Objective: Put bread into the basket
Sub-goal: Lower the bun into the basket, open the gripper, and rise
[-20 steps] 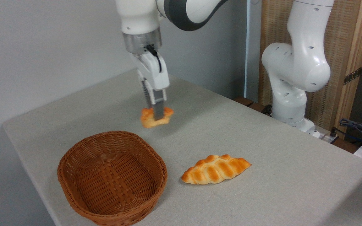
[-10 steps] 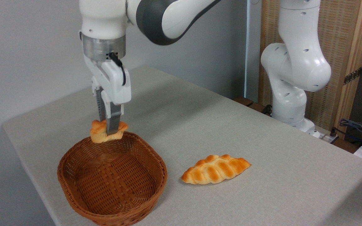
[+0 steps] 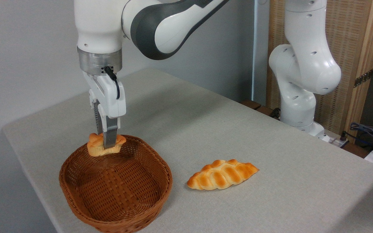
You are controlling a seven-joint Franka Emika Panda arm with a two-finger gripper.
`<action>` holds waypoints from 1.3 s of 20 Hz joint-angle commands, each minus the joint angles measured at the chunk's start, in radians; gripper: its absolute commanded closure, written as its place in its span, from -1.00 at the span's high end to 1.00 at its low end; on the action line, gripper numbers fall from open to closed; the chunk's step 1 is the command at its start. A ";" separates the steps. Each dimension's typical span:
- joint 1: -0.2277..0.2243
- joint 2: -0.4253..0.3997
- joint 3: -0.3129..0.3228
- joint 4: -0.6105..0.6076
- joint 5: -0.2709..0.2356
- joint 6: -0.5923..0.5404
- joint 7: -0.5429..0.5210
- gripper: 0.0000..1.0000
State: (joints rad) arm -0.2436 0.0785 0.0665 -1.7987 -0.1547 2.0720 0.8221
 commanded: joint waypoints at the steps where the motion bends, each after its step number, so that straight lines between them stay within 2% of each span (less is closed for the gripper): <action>1: -0.002 0.001 -0.001 0.010 0.012 -0.003 0.005 1.00; 11: 0.001 -0.012 0.001 0.013 0.012 -0.021 0.003 1.00; 14: 0.006 -0.066 0.016 0.016 0.011 -0.081 0.002 1.00; 17: 0.032 -0.134 0.019 0.021 0.012 -0.197 -0.029 1.00; 19: 0.041 -0.129 0.019 0.102 0.041 -0.329 -0.098 1.00; 21: 0.053 -0.103 0.018 0.186 0.078 -0.447 -0.101 1.00; 23: 0.060 -0.089 0.015 0.216 0.080 -0.466 -0.106 1.00; 26: 0.098 -0.072 0.009 0.248 0.081 -0.472 -0.101 1.00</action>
State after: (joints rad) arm -0.1814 -0.0401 0.0828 -1.6156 -0.0835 1.6301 0.7352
